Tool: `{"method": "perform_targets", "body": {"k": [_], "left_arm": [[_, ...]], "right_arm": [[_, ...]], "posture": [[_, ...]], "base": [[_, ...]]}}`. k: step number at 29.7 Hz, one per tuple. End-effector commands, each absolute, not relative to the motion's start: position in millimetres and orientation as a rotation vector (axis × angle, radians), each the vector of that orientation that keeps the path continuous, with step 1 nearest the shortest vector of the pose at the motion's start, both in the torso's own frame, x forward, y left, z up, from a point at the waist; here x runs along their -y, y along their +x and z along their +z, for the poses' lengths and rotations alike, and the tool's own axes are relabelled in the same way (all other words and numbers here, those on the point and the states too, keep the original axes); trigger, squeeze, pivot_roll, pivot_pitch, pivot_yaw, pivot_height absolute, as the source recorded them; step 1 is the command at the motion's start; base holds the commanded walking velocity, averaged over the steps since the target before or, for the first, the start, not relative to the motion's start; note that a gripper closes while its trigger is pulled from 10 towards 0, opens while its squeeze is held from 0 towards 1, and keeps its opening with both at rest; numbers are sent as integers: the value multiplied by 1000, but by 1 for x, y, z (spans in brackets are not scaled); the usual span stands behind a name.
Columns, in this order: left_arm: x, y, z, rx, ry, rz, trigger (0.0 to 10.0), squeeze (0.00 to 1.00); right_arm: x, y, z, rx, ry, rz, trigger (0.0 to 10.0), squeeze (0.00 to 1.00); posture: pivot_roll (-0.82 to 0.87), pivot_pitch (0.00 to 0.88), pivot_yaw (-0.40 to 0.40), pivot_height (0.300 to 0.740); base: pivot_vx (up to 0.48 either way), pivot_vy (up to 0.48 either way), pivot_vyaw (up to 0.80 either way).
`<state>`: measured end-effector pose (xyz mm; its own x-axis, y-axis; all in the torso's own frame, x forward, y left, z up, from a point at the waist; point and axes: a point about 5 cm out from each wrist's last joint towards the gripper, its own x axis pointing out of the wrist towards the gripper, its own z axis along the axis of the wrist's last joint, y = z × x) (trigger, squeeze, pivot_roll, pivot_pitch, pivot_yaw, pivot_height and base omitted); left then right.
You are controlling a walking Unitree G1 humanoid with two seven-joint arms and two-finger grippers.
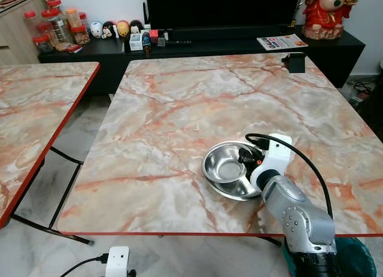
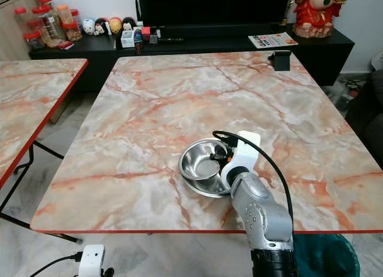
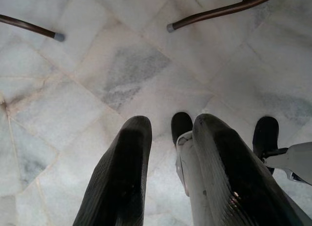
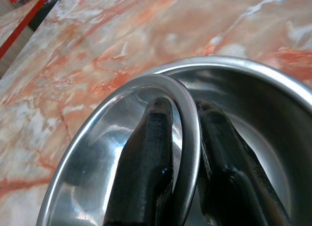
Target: Setting the table
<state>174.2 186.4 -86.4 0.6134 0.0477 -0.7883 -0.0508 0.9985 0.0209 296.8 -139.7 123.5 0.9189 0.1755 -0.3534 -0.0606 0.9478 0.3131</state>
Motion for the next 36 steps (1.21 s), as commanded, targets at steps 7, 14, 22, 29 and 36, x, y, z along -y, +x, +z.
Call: {"method": "perform_targets", "body": {"k": [7,14,22,29,36], "left_arm": [[-187,178,-84,-902,-4,45,10000,0],[-187,181,-83,-895,-8,37,10000,0],[-186,184,-82,-888,-17,26,10000,0],[-183,189,-80,-869,-41,12,10000,0],[-184,193,-77,-843,-39,29,10000,0]], "right_arm": [[144,294,128,-390,294,99,10000,1000],[147,295,132,-385,264,81,10000,0],[153,301,150,-285,102,49,10000,0],[153,311,201,62,11,48,10000,0],[142,313,191,134,69,99,10000,0]], "posture": [[-64,36,62,740],[-67,34,66,740],[-70,31,71,740],[-74,25,78,740],[-68,19,77,740]], "base": [[0,0,0],[0,0,0],[0,0,0],[0,0,0],[0,0,0]]}}
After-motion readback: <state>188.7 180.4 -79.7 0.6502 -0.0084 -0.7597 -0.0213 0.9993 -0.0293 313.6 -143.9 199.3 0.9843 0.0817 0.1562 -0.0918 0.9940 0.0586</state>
